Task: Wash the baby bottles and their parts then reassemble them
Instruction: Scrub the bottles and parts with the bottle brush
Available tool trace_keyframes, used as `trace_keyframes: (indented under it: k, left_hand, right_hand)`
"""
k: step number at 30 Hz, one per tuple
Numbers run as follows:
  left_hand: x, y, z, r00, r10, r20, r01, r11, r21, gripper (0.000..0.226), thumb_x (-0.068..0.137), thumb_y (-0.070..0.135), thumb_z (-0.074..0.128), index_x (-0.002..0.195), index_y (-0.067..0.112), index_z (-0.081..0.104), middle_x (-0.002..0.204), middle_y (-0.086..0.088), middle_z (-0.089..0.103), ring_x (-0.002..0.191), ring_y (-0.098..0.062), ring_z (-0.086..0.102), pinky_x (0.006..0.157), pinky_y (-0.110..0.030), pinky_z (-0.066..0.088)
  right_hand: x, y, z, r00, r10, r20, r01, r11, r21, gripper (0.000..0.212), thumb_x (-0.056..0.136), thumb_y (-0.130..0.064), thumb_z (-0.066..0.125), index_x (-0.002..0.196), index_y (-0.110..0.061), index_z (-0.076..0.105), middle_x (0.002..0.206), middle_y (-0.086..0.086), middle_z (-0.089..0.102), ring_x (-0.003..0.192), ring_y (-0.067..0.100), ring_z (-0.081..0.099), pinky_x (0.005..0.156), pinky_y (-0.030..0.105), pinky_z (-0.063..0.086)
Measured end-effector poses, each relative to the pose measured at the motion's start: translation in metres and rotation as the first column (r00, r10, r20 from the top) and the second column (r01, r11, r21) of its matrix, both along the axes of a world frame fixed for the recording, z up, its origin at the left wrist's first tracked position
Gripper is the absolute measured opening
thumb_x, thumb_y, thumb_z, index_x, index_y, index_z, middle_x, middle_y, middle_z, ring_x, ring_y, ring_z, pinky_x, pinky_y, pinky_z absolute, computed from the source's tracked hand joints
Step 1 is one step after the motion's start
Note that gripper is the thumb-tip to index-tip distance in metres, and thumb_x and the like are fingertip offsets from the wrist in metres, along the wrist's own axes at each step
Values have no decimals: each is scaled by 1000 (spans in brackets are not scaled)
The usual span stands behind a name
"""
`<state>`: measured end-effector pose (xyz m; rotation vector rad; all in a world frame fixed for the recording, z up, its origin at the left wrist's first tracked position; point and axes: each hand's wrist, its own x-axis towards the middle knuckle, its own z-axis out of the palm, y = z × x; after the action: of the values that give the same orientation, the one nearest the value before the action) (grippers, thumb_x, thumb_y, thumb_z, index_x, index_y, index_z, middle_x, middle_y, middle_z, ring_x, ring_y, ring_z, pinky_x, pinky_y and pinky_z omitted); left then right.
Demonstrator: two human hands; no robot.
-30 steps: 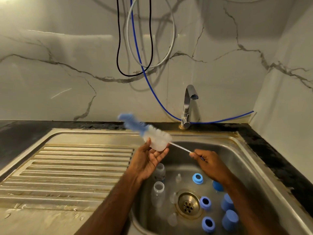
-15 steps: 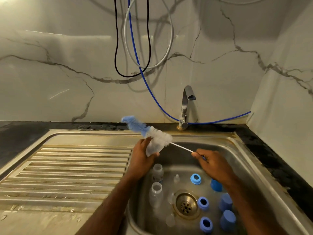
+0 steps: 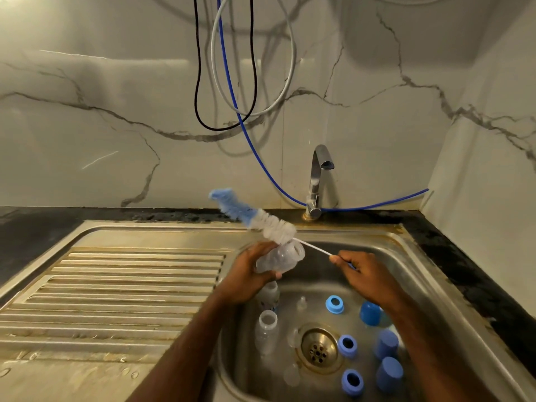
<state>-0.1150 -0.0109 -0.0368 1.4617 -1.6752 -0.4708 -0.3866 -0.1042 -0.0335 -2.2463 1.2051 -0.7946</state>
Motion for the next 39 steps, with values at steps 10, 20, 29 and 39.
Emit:
trace_keyframes:
  k: [10, 20, 29, 39]
  left_hand:
    - [-1, 9, 15, 276, -33, -961, 324, 944, 60, 53, 93, 33, 65, 140, 10, 54, 130, -27, 62, 110, -39, 66, 75, -44, 60]
    - [-4, 9, 18, 245, 38, -969, 417, 898, 141, 64, 94, 46, 48, 138, -1, 47, 103, -23, 68, 80, -28, 68, 64, -36, 61]
    - [-4, 9, 17, 252, 15, -968, 429, 894, 125, 62, 96, 46, 45, 138, 1, 48, 98, -20, 68, 78, -25, 65, 62, -34, 56]
    - [-9, 10, 12, 211, 22, -977, 354, 930, 98, 89, 61, 24, 94, 137, 3, 54, 119, -24, 67, 102, -33, 69, 85, -45, 57]
  right_hand:
    - [2, 10, -2, 953, 97, 287, -210, 895, 395, 42, 98, -48, 50, 66, -21, 51, 56, -6, 41, 50, 7, 35, 48, 19, 34]
    - [-2, 3, 1, 997, -49, 54, 58, 984, -171, 52, 92, -65, 35, 75, -21, 58, 61, 4, 56, 57, 17, 56, 62, 45, 52]
    - [1, 5, 0, 999, -9, 36, 16, 981, -193, 49, 94, -62, 35, 76, -22, 57, 59, 4, 55, 54, 15, 53, 59, 43, 51]
    - [11, 11, 2, 998, 59, 16, -56, 982, -181, 44, 94, -63, 35, 73, -29, 53, 57, -4, 52, 55, 12, 53, 56, 31, 47]
